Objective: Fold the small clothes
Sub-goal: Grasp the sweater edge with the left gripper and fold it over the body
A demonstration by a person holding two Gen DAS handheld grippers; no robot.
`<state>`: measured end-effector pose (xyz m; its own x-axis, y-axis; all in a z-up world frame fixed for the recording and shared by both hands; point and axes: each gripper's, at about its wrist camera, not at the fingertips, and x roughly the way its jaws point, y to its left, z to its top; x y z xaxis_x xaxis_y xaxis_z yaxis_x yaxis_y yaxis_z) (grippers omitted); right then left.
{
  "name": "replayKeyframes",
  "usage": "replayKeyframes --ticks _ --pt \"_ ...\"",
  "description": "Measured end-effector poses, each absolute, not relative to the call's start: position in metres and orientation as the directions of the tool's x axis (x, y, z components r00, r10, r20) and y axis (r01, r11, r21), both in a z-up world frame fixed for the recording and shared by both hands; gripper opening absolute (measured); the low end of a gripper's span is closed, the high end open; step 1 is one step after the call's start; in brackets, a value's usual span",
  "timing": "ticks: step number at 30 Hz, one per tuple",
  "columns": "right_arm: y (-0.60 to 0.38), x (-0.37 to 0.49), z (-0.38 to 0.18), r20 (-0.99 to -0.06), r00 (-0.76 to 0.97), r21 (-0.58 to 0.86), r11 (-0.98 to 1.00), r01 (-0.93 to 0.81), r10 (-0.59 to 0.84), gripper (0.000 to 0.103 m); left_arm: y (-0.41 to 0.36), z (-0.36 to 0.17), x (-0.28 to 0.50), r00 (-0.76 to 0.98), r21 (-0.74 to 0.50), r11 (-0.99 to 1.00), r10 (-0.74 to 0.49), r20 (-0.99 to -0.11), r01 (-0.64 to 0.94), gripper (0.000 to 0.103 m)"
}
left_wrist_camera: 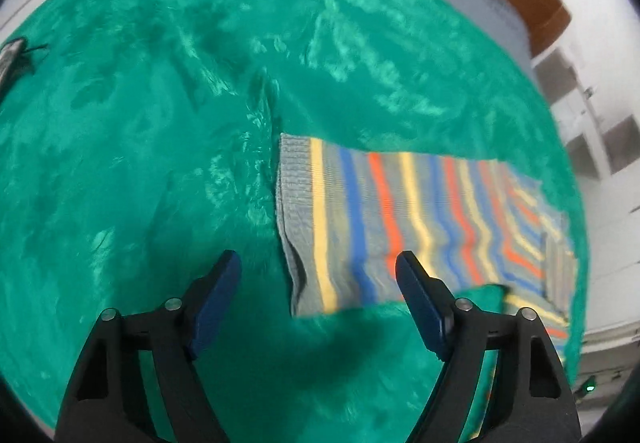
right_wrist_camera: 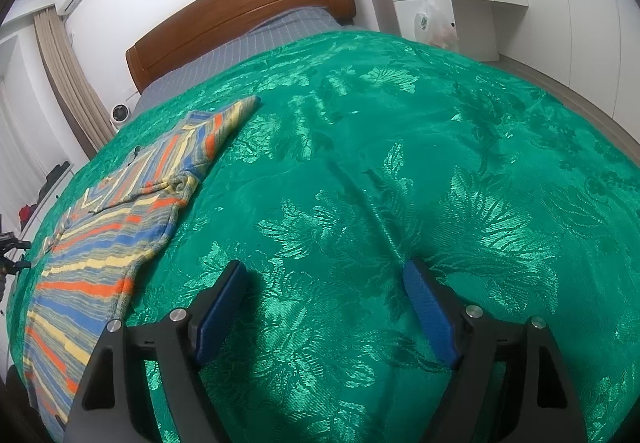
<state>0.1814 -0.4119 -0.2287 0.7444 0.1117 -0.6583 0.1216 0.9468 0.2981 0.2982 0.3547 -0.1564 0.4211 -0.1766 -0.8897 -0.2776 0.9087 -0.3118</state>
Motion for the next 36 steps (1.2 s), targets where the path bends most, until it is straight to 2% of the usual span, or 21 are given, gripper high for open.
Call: replayKeyframes --ticks 3,4,6,7,8,13,16,19,24,28,30,31,32,36 --pt "-0.41 0.182 -0.229 -0.662 0.742 0.288 0.95 0.121 0.106 0.082 0.35 -0.172 0.309 0.396 -0.285 0.908 -0.15 -0.906 -0.307 0.075" --pt "-0.41 0.182 -0.229 -0.662 0.742 0.285 0.951 0.122 0.103 0.082 0.35 -0.175 0.312 0.397 -0.275 0.907 -0.137 -0.908 -0.317 0.068" --pt "-0.409 0.183 -0.229 -0.664 0.741 0.277 0.953 0.123 0.097 0.082 0.349 -0.175 0.315 0.408 -0.247 0.916 -0.104 -0.907 -0.317 0.033" --pt "-0.408 0.183 -0.229 -0.666 0.74 0.272 0.954 0.123 0.094 0.082 0.348 -0.172 0.317 0.41 -0.237 0.92 -0.095 -0.907 -0.312 0.004" --pt "-0.408 0.183 -0.229 -0.666 0.74 0.269 0.955 0.123 0.092 0.082 0.347 -0.168 0.319 0.419 -0.244 0.919 -0.098 -0.903 -0.31 0.001" --pt "-0.407 0.183 -0.229 -0.667 0.739 0.266 0.956 0.124 0.09 0.082 0.316 -0.101 0.327 0.521 -0.237 0.951 -0.102 -0.848 -0.2 0.0" --pt "-0.405 0.184 -0.228 -0.669 0.739 0.26 0.958 0.124 0.085 0.082 0.254 -0.047 0.335 0.57 -0.228 0.973 -0.175 -0.803 -0.022 0.001" --pt "-0.405 0.183 -0.228 -0.669 0.739 0.26 0.958 0.125 0.085 0.082 0.184 -0.017 0.341 0.578 -0.22 0.966 -0.258 -0.774 0.137 0.001" --pt "-0.405 0.184 -0.228 -0.67 0.738 0.255 0.959 0.125 0.082 0.082 0.065 -0.017 0.351 0.54 -0.179 0.926 -0.342 -0.769 0.332 0.001" --pt "-0.404 0.183 -0.228 -0.673 0.736 0.244 0.962 0.126 0.074 0.082 0.002 -0.053 0.357 0.477 -0.239 0.889 -0.418 -0.773 0.391 0.002" --pt "-0.404 0.183 -0.228 -0.674 0.735 0.243 0.962 0.126 0.074 0.082 -0.02 -0.066 0.355 0.43 -0.258 0.877 -0.433 -0.792 0.406 0.016" --pt "-0.404 0.183 -0.228 -0.673 0.736 0.243 0.962 0.126 0.074 0.082 -0.027 -0.072 0.356 0.403 -0.263 0.88 -0.423 -0.812 0.395 0.045" --pt "-0.404 0.183 -0.228 -0.673 0.736 0.244 0.962 0.126 0.074 0.082 -0.026 -0.077 0.357 0.401 -0.259 0.898 -0.398 -0.825 0.357 0.066" --pt "-0.403 0.183 -0.228 -0.67 0.739 0.246 0.961 0.125 0.075 0.082 0.026 -0.073 0.361 0.48 -0.291 0.928 -0.371 -0.795 0.234 0.071"
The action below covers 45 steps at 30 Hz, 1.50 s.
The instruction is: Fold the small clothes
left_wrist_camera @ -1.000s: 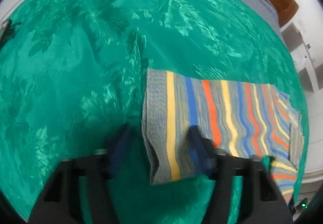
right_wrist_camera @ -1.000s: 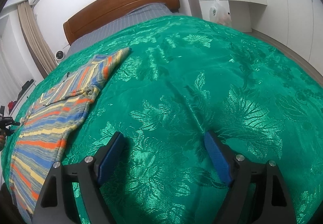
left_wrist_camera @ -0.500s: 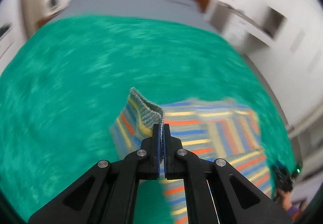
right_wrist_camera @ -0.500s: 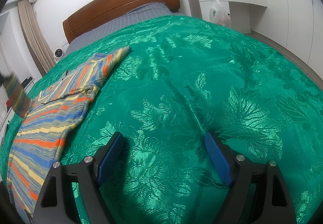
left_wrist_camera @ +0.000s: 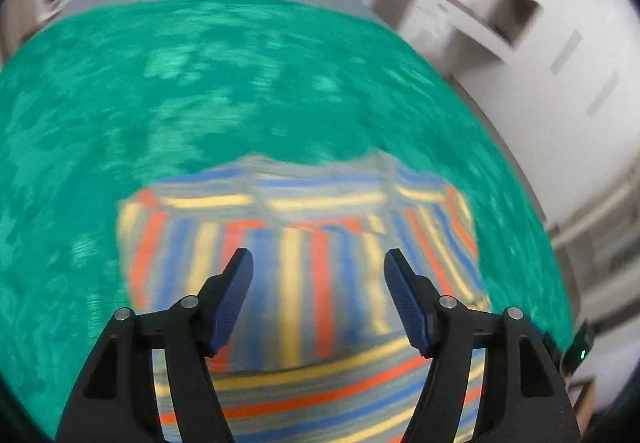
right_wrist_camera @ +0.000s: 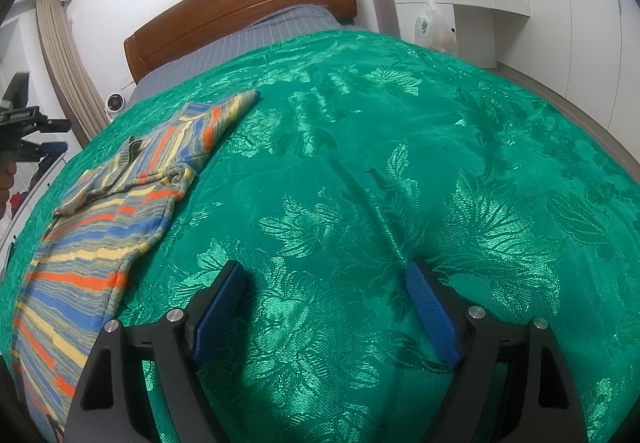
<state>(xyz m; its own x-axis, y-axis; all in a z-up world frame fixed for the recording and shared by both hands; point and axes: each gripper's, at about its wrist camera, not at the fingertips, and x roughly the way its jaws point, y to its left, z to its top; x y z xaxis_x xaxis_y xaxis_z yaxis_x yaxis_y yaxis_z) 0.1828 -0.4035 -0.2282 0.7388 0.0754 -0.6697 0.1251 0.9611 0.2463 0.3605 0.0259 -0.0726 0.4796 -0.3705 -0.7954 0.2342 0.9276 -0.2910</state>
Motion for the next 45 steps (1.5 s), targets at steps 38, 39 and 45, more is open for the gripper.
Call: replayKeyframes --ticks 38,39,45 --pt "-0.403 0.183 -0.229 -0.669 0.74 0.237 0.964 0.125 0.069 0.083 0.204 -0.199 0.164 0.709 0.013 0.998 0.057 -0.703 -0.067 0.102" --pt "-0.403 0.183 -0.229 -0.669 0.741 0.237 0.964 0.124 0.069 0.083 0.207 -0.199 0.16 0.714 0.008 0.998 0.054 -0.698 -0.067 0.102" --pt "-0.402 0.184 -0.229 -0.671 0.739 0.225 0.966 0.128 0.058 0.083 0.214 -0.201 0.159 0.74 -0.03 0.998 0.023 -0.672 -0.058 0.102"
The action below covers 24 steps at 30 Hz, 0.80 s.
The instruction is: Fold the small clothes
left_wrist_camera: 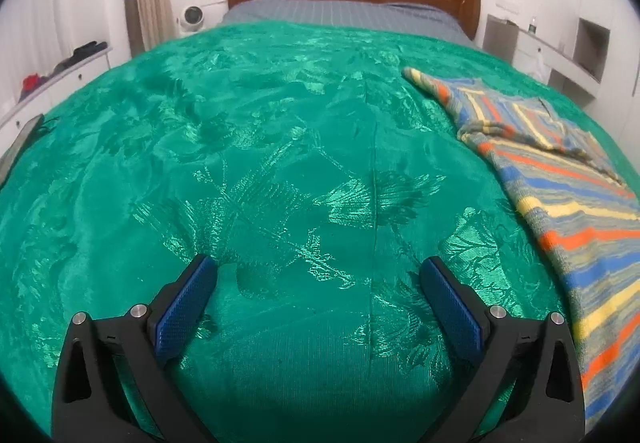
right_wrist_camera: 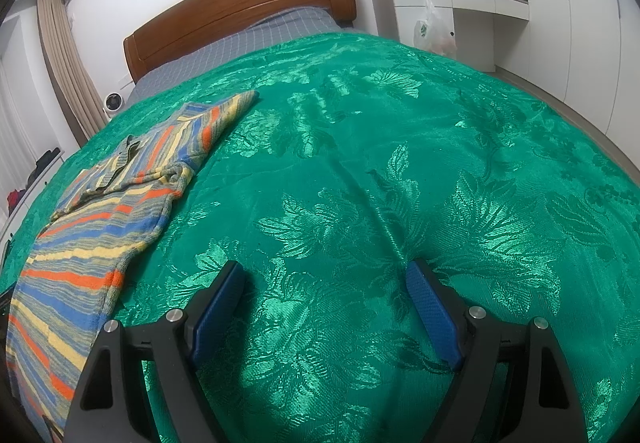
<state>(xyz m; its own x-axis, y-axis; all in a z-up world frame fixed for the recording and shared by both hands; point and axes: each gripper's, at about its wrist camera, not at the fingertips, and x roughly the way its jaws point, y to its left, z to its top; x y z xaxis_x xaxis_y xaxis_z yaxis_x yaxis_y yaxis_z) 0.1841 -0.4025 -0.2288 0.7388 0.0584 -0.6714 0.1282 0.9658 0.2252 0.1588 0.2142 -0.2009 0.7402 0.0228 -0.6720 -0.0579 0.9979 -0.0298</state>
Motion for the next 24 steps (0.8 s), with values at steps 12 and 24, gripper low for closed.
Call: replayKeyframes --ticks 12,24 --pt "-0.4016 0.1837 -0.2289 -0.671 0.739 0.223 0.966 0.129 0.056 0.083 0.2135 -0.2024 0.1559 0.746 -0.031 0.998 0.022 -0.666 -0.058 0.102" --pt "-0.4011 0.1833 -0.2287 -0.668 0.742 0.226 0.966 0.128 0.058 0.083 0.2134 -0.2021 0.1544 0.743 -0.022 0.998 0.032 -0.669 -0.063 0.102"
